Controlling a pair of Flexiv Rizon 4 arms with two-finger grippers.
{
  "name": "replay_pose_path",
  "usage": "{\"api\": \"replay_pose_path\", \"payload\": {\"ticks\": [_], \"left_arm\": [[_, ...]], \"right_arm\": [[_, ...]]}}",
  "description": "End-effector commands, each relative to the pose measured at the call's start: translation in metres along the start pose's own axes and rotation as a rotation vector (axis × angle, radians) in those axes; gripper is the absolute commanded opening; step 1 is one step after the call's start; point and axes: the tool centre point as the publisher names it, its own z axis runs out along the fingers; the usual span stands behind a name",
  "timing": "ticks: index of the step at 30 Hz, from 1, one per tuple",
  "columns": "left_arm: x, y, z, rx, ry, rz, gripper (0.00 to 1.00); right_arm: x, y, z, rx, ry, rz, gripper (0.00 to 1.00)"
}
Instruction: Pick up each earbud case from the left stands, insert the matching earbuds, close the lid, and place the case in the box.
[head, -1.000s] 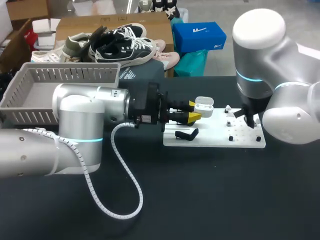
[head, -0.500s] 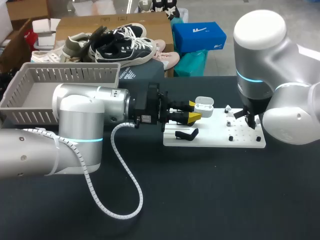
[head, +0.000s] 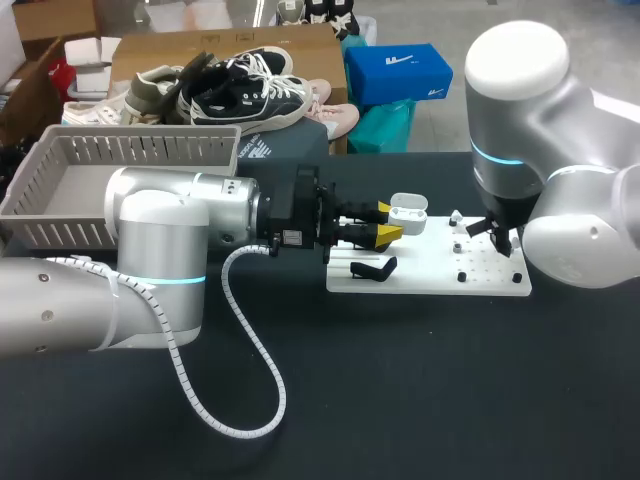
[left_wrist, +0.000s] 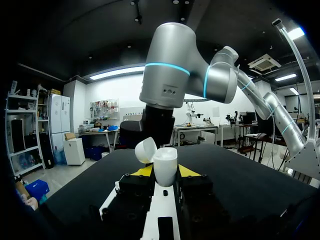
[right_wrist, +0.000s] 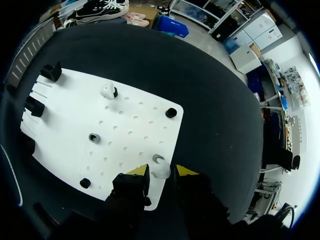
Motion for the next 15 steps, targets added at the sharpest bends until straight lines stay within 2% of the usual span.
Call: {"api": "replay_pose_path", "payload": {"ticks": [1,3,8,12,15], "left_arm": [[0.0000,-0.0007,0.0006,-0.004,0.000,0.001,0.00],[0.0000,-0.0007,0.0006,-0.004,0.000,0.001,0.00],[0.0000,-0.0007,0.0006,-0.004,0.000,0.001,0.00],[0.0000,-0.0007,0.0006,-0.004,0.000,0.001,0.00],[0.0000,-0.0007,0.0006,-0.004,0.000,0.001,0.00]], "right_arm": [[-0.0019,0.0004,0.0025,-0.001,0.003,0.000,0.25],[-0.0018,0.0007,0.0025,-0.002,0.004,0.000,0.18],[-0.0021,0.0008,0.0033,-0.003,0.006,0.000,0.17],[-0.0020,0.0006,0.0041,-0.003,0.007,0.001,0.01],[-0.0016,0.0001,0.0047,-0.004,0.008,0.004,0.00]]}}
